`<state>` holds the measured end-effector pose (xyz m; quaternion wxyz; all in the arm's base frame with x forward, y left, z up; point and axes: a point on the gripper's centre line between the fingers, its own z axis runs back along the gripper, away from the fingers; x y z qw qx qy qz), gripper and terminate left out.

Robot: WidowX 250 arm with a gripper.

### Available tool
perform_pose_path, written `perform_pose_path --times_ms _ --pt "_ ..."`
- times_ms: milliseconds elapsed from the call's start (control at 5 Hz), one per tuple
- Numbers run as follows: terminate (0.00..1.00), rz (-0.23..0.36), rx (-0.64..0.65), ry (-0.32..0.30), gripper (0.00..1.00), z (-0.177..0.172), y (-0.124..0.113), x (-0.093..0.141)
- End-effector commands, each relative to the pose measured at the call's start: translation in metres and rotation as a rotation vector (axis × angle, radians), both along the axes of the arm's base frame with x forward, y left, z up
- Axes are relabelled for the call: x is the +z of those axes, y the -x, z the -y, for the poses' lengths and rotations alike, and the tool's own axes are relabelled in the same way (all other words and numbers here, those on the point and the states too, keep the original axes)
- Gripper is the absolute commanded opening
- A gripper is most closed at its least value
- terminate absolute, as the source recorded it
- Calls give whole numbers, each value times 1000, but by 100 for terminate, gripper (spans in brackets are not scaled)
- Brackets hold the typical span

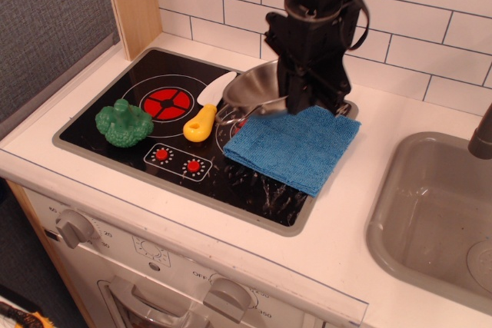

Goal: Put the silver bowl on the blue cloth

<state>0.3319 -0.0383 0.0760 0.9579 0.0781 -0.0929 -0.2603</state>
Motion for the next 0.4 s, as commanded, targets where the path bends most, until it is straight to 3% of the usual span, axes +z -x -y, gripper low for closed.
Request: perform_pose_path --times_ms 0,200 --pt "0 -25 -7 -14 100 -3 1 -7" --pt "0 -28 -23 3 100 -5 1 -9"
